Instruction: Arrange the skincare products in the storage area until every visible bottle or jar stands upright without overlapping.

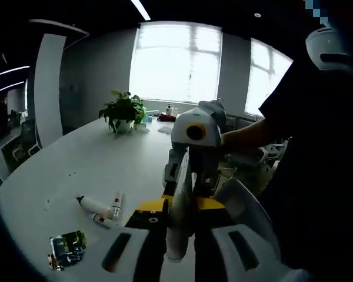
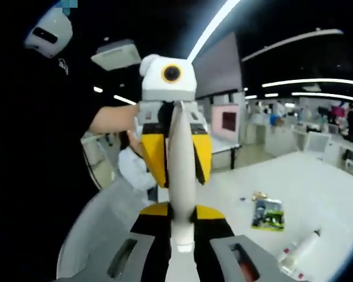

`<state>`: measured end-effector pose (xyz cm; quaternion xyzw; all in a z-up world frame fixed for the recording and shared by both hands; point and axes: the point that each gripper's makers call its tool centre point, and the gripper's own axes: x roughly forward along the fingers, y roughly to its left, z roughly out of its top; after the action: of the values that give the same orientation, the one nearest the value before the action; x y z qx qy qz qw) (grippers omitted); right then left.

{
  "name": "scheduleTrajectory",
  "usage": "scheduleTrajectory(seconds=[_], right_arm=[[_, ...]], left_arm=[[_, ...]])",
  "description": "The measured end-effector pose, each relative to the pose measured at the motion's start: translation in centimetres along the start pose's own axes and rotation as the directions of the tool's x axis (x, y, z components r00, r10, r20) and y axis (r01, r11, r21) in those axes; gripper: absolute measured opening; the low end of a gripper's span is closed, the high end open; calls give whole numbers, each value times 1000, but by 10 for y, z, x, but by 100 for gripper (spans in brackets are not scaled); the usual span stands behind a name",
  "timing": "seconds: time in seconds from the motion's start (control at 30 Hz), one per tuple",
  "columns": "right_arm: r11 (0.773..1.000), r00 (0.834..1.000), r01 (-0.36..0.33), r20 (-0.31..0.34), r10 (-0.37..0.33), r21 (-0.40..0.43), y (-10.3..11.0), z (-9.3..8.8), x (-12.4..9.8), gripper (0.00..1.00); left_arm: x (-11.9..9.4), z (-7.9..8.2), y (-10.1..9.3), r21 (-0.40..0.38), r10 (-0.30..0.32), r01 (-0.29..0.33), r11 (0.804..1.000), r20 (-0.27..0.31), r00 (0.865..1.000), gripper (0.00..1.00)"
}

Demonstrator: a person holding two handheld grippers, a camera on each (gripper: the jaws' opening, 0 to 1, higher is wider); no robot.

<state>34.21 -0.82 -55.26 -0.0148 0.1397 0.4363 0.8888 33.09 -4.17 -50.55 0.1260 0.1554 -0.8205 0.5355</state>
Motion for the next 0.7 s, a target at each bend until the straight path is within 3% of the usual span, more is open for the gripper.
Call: scheduleTrajectory(seconds=[0.13, 0.23, 0.43, 0.7], right_arm=[[1000, 1000, 7, -13, -6, 9, -6, -5, 1, 4], [1000, 999, 24, -36, -24, 14, -15, -15, -1, 4], [999, 998, 36, -46, -35, 28, -22, -22, -4, 4], [999, 998, 38, -46, -36, 39, -31, -29, -1, 4]], left_arm=[[-1, -2, 6, 22, 29, -29, 999, 4, 1000, 21], [-5, 1, 13, -1, 55, -55, 998, 40, 998, 31], [-12, -15, 22, -19, 104, -103, 994, 24, 994, 39], [-14, -25, 36, -44, 177, -175, 984, 32, 984, 51]])
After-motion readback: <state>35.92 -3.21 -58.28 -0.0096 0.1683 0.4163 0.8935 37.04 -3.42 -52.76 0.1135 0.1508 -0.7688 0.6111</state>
